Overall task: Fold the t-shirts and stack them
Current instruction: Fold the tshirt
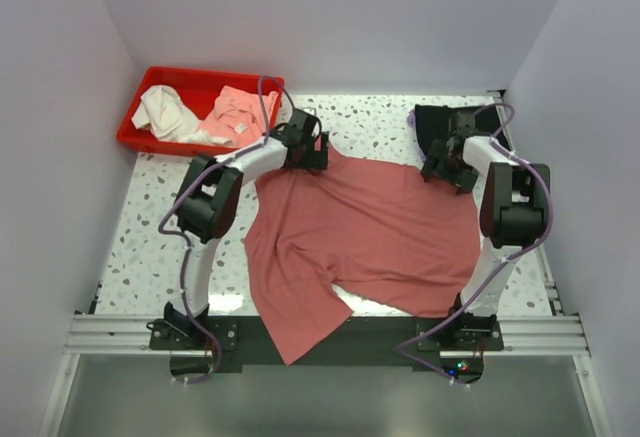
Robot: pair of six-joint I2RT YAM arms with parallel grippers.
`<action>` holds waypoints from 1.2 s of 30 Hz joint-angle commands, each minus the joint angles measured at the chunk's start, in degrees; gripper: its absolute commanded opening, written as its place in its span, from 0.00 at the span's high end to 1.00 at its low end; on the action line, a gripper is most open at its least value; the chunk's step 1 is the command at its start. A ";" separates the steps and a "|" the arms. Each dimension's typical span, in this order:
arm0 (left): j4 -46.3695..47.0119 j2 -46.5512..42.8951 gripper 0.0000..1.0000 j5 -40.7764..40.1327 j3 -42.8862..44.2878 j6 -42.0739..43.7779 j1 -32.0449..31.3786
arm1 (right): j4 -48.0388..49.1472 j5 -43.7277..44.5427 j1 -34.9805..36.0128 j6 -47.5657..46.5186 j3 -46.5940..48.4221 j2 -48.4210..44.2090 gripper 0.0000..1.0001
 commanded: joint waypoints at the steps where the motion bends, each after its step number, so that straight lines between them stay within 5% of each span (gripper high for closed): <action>1: -3.50 0.41 0.00 -1.33 2.96 3.17 1.11 | 0.82 -2.80 -0.20 -1.25 -1.97 -4.00 0.01; 10: 6.33 -16.81 0.00 0.78 -18.81 0.01 -0.30 | 2.40 -5.70 1.03 -0.55 -12.25 -16.39 0.01; 25: 5.64 -31.30 0.00 -1.24 -45.35 -5.79 6.99 | 3.81 -3.95 15.96 -0.20 -17.18 -12.45 0.01; 36: 3.36 -34.40 0.00 -6.15 -46.26 -6.06 16.66 | 2.77 -3.69 22.12 0.24 -3.57 0.80 0.01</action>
